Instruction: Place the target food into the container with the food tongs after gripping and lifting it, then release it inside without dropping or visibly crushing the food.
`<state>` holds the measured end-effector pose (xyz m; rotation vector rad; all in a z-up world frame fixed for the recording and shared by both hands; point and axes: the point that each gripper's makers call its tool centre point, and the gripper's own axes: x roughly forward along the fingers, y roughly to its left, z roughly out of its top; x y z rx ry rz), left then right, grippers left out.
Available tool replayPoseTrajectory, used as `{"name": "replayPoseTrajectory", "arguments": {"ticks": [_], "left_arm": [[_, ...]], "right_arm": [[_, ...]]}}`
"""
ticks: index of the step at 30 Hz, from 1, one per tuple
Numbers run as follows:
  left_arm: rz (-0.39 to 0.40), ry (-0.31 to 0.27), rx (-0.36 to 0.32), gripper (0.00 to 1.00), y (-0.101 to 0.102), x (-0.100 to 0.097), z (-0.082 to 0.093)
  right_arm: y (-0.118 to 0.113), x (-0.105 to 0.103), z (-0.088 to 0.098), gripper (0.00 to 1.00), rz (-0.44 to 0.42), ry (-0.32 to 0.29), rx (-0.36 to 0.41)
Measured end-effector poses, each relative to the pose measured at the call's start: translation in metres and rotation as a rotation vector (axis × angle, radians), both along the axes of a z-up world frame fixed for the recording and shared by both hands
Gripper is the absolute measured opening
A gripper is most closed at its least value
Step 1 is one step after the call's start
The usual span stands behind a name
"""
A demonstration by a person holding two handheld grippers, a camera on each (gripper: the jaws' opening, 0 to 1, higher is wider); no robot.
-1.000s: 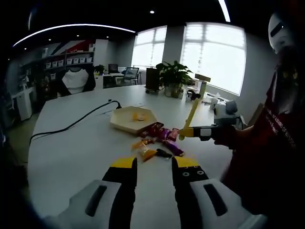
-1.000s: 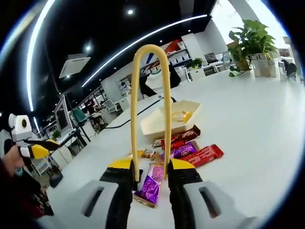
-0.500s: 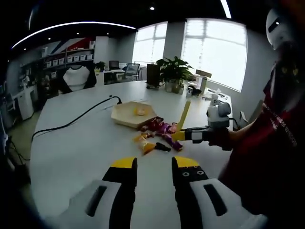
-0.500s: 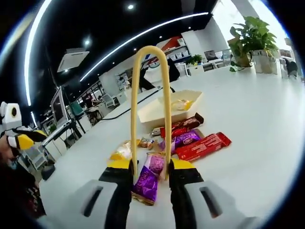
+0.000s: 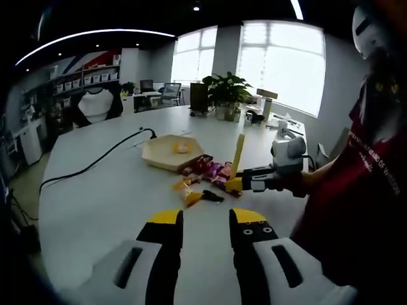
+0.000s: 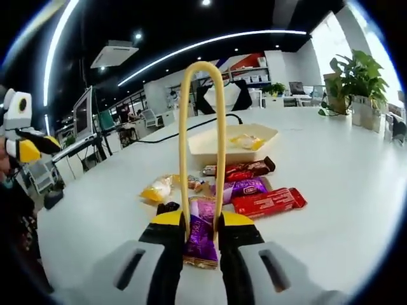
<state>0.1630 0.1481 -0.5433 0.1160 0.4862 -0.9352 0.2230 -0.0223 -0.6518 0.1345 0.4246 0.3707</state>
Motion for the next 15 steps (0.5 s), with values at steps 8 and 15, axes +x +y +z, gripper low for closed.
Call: {"name": "replayPoseTrajectory", "arguments": {"ticks": [8, 15], "left_arm": [[0.011, -0.004, -0.006, 0.31, 0.004, 0.002, 0.000], [0.012, -0.002, -0.035, 0.31, -0.001, 0.005, -0.001]], "right_arm": [[-0.013, -0.009, 0.005, 0.14, 0.040, 0.009, -0.034], [-0.029, -0.009, 0.028, 0.14, 0.062, -0.039, -0.082]]}}
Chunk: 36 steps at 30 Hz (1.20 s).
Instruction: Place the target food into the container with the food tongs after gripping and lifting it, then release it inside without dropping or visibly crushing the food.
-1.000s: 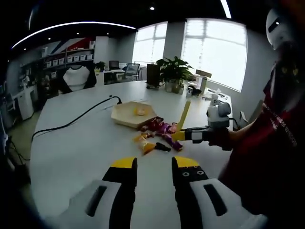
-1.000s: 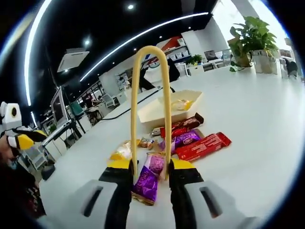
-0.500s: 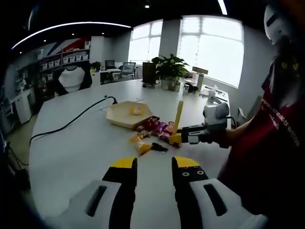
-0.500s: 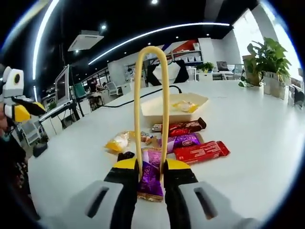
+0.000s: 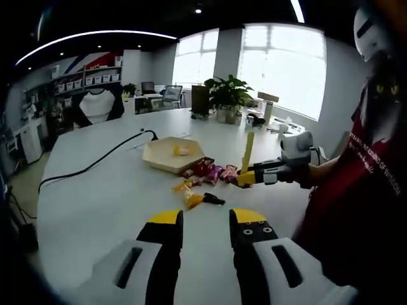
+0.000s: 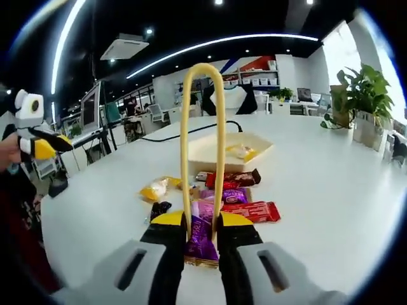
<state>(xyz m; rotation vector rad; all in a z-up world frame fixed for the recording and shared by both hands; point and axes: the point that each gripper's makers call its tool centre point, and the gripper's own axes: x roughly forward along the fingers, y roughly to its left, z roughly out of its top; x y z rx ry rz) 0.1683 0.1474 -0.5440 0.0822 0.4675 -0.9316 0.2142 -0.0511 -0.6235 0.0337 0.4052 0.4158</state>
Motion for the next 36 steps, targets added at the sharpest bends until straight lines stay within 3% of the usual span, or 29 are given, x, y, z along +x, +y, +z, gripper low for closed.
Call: {"name": "replayPoseTrajectory", "arguments": {"ticks": [2, 14, 17, 19, 24, 30, 33, 36], "left_arm": [[-0.005, 0.001, -0.003, 0.31, -0.001, 0.000, -0.001], [0.034, 0.002, -0.045, 0.31, 0.006, -0.002, -0.003], [0.044, 0.000, -0.048, 0.31, 0.008, -0.003, -0.003], [0.062, -0.004, -0.057, 0.31, 0.013, -0.003, -0.002], [0.091, -0.010, -0.063, 0.31, 0.022, -0.003, -0.001], [0.111, -0.019, -0.063, 0.31, 0.027, -0.002, 0.002], [0.113, -0.025, -0.055, 0.31, 0.028, -0.001, 0.002], [0.118, -0.026, -0.050, 0.31, 0.029, -0.001, 0.002]], "right_arm": [[-0.006, 0.004, 0.008, 0.14, 0.016, -0.025, -0.033], [-0.018, 0.045, 0.073, 0.14, 0.042, -0.150, -0.059], [-0.012, 0.054, 0.090, 0.14, 0.104, -0.226, -0.147], [-0.008, 0.060, 0.096, 0.14, 0.114, -0.217, -0.121], [-0.004, 0.078, 0.115, 0.14, 0.149, -0.257, -0.138], [-0.001, 0.098, 0.129, 0.14, 0.195, -0.264, -0.140], [0.012, 0.104, 0.139, 0.15, 0.297, -0.282, -0.159], [0.019, 0.113, 0.143, 0.15, 0.309, -0.276, -0.162]]}}
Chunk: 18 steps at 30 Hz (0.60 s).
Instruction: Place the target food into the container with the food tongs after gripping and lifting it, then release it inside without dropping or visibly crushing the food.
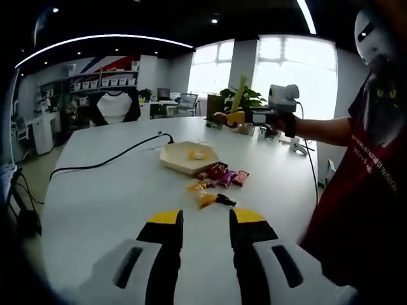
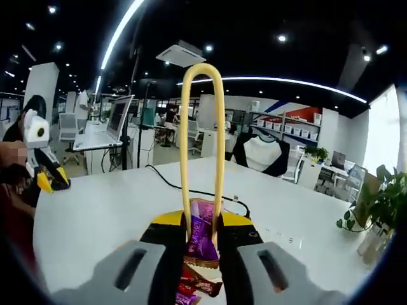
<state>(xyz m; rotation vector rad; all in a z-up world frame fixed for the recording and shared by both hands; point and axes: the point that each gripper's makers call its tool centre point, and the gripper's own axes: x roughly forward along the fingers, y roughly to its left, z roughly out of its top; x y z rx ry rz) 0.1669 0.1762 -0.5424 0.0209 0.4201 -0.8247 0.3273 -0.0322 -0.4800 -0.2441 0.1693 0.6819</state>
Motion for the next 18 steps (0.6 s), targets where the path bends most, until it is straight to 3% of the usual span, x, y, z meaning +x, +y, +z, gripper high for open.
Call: {"name": "replayPoseTrajectory", "arguments": {"ticks": [12, 18], "left_arm": [[0.040, 0.010, -0.005, 0.31, 0.012, 0.000, -0.002], [0.055, 0.018, -0.005, 0.31, 0.016, 0.001, -0.004]], "right_arm": [[0.013, 0.041, -0.009, 0.15, 0.005, 0.025, -0.010], [0.006, 0.061, -0.008, 0.17, -0.027, 0.013, 0.002]]}}
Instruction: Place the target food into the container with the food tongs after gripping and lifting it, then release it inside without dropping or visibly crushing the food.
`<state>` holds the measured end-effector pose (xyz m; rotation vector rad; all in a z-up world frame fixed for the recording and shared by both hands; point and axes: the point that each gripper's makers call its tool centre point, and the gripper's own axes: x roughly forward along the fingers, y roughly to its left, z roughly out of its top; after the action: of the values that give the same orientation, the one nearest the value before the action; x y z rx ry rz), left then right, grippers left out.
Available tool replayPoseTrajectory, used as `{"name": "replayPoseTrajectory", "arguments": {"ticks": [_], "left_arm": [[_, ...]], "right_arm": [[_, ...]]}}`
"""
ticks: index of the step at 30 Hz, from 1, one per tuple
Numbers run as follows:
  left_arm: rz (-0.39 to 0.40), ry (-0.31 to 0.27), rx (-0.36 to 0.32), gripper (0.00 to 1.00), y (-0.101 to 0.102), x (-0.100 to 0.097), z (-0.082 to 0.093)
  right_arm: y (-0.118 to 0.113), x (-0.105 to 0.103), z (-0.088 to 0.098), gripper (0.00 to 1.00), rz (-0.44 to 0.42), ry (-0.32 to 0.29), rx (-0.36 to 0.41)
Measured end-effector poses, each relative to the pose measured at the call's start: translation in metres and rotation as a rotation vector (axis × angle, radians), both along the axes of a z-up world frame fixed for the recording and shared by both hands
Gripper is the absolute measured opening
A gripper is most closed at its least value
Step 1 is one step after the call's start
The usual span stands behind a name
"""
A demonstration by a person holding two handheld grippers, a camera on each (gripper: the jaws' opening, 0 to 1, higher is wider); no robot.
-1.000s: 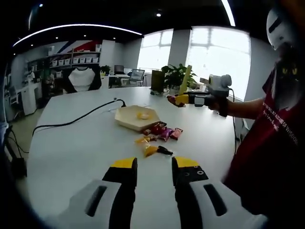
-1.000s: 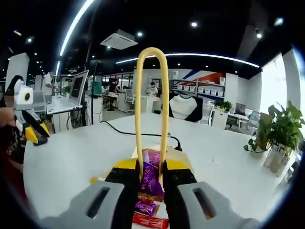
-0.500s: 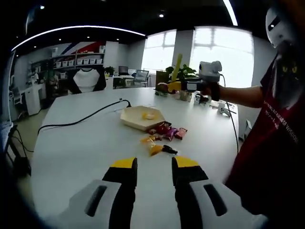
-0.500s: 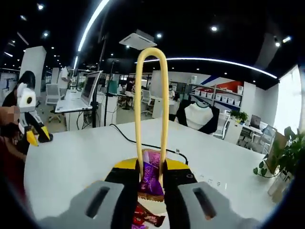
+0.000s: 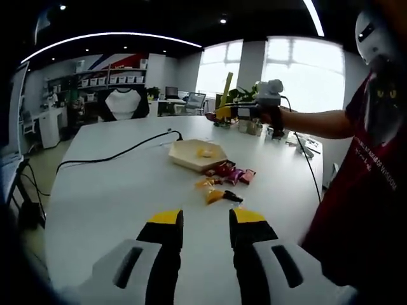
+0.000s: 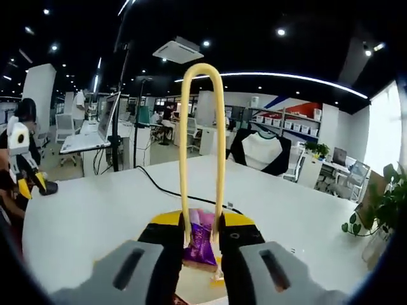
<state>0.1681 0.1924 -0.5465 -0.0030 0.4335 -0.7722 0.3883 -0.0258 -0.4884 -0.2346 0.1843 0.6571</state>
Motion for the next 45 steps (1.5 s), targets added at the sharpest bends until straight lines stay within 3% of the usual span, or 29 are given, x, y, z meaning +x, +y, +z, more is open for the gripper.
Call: {"name": "replayPoseTrajectory", "arguments": {"ticks": [6, 23, 28, 32, 38, 45], "left_arm": [[0.001, 0.004, -0.003, 0.31, -0.001, 0.002, -0.001], [-0.027, 0.005, -0.022, 0.31, -0.011, 0.005, -0.001], [-0.035, 0.001, -0.040, 0.31, -0.014, 0.005, 0.002], [-0.045, -0.004, -0.068, 0.31, -0.018, 0.005, 0.007], [-0.074, -0.012, -0.071, 0.31, -0.029, 0.005, 0.012], [-0.101, -0.019, -0.096, 0.31, -0.037, 0.004, 0.021]], "right_arm": [[-0.006, 0.005, 0.006, 0.17, -0.022, 0.012, 0.032], [-0.016, -0.028, 0.021, 0.21, -0.020, 0.013, 0.107], [-0.018, -0.048, 0.025, 0.21, -0.004, 0.034, 0.170], [-0.011, -0.071, 0.031, 0.21, 0.066, 0.054, 0.225], [-0.012, -0.097, 0.023, 0.21, 0.110, 0.071, 0.226], [-0.007, -0.131, 0.037, 0.21, 0.168, 0.116, 0.405]]}}
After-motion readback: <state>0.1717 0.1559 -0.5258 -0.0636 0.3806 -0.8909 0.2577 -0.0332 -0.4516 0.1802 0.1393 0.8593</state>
